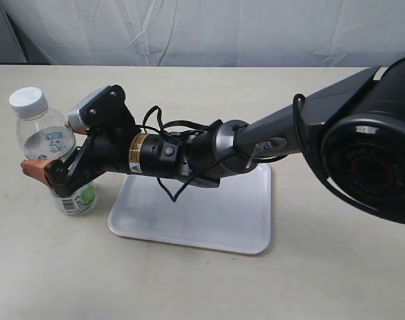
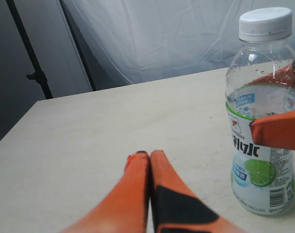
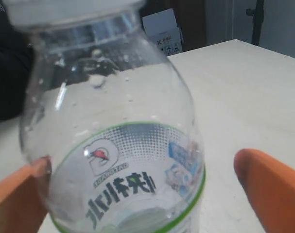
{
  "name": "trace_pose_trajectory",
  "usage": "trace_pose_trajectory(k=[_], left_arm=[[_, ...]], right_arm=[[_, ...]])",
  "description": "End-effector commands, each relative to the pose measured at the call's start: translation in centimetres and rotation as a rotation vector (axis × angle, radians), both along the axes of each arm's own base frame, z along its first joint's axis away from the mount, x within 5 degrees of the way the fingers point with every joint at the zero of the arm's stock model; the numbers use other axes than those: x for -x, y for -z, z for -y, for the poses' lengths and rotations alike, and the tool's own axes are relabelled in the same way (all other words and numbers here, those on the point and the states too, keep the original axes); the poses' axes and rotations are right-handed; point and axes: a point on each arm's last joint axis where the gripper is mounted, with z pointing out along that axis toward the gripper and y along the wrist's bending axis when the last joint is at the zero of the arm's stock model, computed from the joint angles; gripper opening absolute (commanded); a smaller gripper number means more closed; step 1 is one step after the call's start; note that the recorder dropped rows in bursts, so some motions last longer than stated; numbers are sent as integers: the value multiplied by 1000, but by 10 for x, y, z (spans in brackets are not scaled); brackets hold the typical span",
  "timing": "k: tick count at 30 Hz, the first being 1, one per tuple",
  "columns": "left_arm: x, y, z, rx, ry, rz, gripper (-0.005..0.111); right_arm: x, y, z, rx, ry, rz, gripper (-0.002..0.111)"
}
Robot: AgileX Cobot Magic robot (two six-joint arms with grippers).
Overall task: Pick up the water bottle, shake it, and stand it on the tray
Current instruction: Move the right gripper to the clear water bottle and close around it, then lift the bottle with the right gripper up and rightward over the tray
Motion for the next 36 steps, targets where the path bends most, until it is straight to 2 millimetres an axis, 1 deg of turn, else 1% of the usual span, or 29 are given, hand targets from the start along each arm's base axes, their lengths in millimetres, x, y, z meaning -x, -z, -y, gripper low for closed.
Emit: trace_pose_trajectory(k=[1, 4, 9, 13, 14, 16, 17, 18, 19, 21, 23, 24, 25, 26, 27, 28, 30, 31, 32, 33, 34, 35, 36], left_arm=[[0, 1, 0, 7, 0, -1, 0], [0, 1, 0, 7, 0, -1, 0], [0, 1, 0, 7, 0, -1, 0], [0, 1, 0, 7, 0, -1, 0], [0, 1, 0, 7, 0, -1, 0], [0, 1, 0, 7, 0, -1, 0], [0, 1, 0, 7, 0, -1, 0], [0, 1, 0, 7, 0, -1, 0], [0, 1, 0, 7, 0, -1, 0], [0, 1, 0, 7, 0, -1, 0], [0, 1, 0, 7, 0, -1, 0], [0, 1, 0, 7, 0, -1, 0], [0, 1, 0, 7, 0, -1, 0], [0, 1, 0, 7, 0, -1, 0], [0, 1, 0, 7, 0, -1, 0], [0, 1, 0, 7, 0, -1, 0], [0, 1, 0, 7, 0, -1, 0], [0, 1, 0, 7, 0, -1, 0], [0, 1, 0, 7, 0, -1, 0], [0, 1, 0, 7, 0, -1, 0], [0, 1, 0, 7, 0, -1, 0], [0, 1, 0, 7, 0, -1, 0], [0, 1, 0, 7, 0, -1, 0]], right_arm=[[2, -4, -3, -18, 21, -13, 104], [5, -3, -6, -16, 50, -23, 104], [12, -1, -12, 18, 91, 37, 104], [10, 0, -12, 31, 152, 31, 104], [10, 0, -12, 34, 164, 21, 102], [8, 2, -11, 47, 181, 5, 91], [8, 3, -11, 57, 186, 0, 79], [8, 4, -11, 72, 189, -3, 61], [8, 4, -11, 75, 186, 0, 41], [9, 5, -11, 86, 171, -14, 3], [10, 3, -11, 103, 167, -7, 6], [10, -1, -10, 114, 172, -7, 6], [9, -13, -7, 154, 192, -5, 3], [8, -20, -5, 180, 203, -3, 2], [8, -47, 1, 221, 235, 5, -1], [9, -59, 5, 237, 249, 8, -1], [15, -125, 28, 275, 303, 66, -1], [18, -145, 36, 268, 312, 95, -1], [25, -181, 52, 239, 332, 132, -1], [30, -201, 62, 215, 343, 148, -1], [40, -231, 81, 171, 357, 175, -1], [45, -236, 89, 160, 358, 179, -1], [54, -222, 102, 174, 348, 152, -1]])
